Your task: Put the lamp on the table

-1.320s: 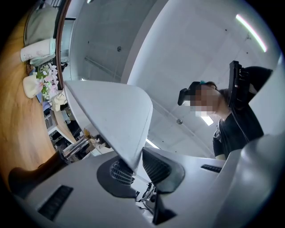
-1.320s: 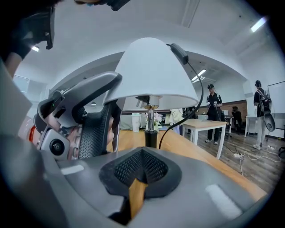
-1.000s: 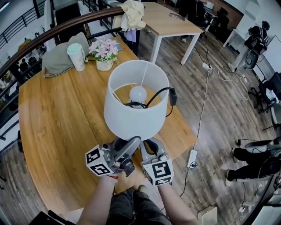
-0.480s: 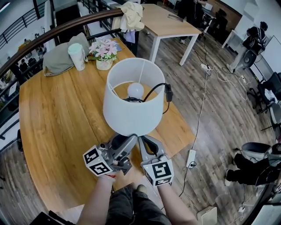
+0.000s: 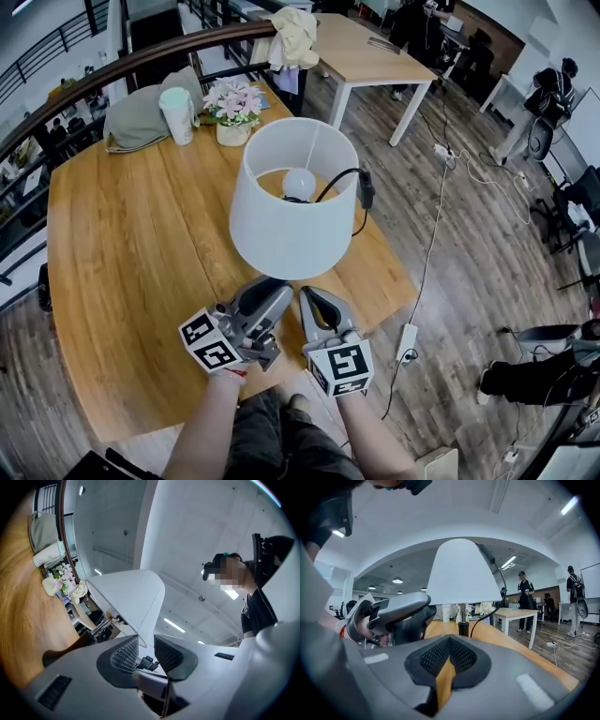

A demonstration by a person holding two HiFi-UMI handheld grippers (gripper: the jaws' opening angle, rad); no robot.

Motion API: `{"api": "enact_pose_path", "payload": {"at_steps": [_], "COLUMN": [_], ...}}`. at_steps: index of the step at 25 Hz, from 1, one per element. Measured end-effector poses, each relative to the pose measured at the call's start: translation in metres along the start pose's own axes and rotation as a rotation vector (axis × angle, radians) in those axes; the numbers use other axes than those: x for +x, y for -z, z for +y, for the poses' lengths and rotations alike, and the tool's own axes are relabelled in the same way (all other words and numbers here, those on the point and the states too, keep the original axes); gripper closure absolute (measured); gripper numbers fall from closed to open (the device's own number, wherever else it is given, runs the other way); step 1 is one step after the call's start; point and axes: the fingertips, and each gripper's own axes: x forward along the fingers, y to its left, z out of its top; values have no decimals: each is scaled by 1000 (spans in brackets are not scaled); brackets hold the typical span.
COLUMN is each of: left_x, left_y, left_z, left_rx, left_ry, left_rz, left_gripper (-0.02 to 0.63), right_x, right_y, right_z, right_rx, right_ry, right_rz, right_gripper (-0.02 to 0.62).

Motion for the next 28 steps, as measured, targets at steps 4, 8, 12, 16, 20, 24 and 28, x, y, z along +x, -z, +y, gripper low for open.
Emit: {"api": "enact_pose_path", "payload": {"at_steps": [4, 8, 12, 16, 20, 24, 28], "left_x": [-7, -12, -18, -25, -32, -45, -53], "left_y": [9, 18, 18, 15, 16, 21, 21], "left_z": [-1, 3, 5, 4, 4, 6, -4], "left_rx": [7, 65, 132, 173, 279, 388, 451], "left_ry": [-35, -91, -157, -206, -309, -428, -481], "left_rz": [22, 60, 81, 89, 145, 210, 216], "left_gripper": [522, 548, 606, 608, 609, 609, 609], "right_x": [-7, -11, -14, -17, -25, -36, -49], "right_y": [2, 5, 4, 2, -9, -15, -21], "right_z": [2, 3, 6, 13, 17, 21, 23], "right_rx": [2, 1, -2, -4, -5, -7, -23], "right_ry": [-4, -6, -14, -34, -44, -56, -67], "right_rz": [10, 12, 11, -8, -45, -63, -86], "right_gripper": [588, 589, 589, 589, 589, 589, 589]}}
